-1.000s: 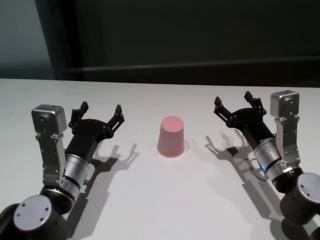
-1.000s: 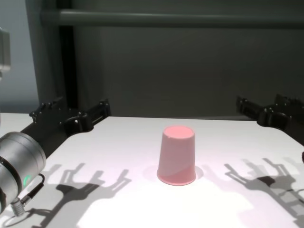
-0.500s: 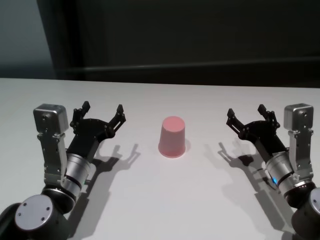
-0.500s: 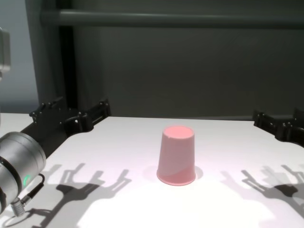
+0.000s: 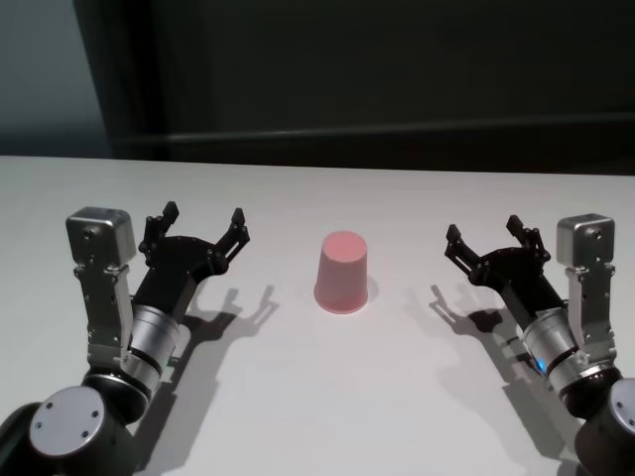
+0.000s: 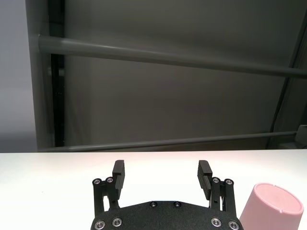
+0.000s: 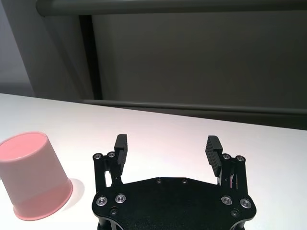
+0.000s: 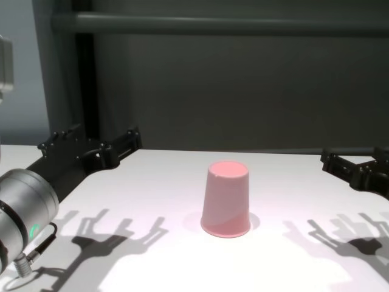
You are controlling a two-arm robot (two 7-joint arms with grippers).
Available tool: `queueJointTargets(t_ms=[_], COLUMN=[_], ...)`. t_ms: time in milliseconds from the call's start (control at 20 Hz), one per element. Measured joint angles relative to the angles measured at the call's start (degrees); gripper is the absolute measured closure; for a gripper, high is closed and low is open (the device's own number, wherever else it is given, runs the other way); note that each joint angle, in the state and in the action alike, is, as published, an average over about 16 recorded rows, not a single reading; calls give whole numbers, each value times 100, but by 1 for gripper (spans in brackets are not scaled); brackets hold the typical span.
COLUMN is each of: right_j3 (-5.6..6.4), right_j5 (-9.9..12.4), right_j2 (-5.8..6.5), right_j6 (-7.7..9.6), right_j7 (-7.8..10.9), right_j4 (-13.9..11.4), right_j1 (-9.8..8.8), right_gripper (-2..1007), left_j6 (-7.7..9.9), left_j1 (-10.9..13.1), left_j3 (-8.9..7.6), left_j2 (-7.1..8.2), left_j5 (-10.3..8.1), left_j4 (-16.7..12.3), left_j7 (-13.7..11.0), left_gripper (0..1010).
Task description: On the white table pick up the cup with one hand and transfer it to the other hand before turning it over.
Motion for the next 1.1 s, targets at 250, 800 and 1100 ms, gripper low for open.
queueJointTargets(t_ms=[250,800,1100], right_j3=[2,23,47], right_j5=[-125,-355,-363], right_j2=[-66,-231,-291], right_j6=[-34,-155,-206], right_j7=[6,16,46], right_j4=[41,129,165], right_j1=[-19,-42,-38], right_gripper=[5,5,5], left_j6=[0,0,0], left_j1=[0,0,0], left_j3=[0,0,0], left_j2=[0,0,0], left_j5=[0,0,0], left_j4=[0,0,0], left_j7=[0,0,0], left_gripper=[9,9,9])
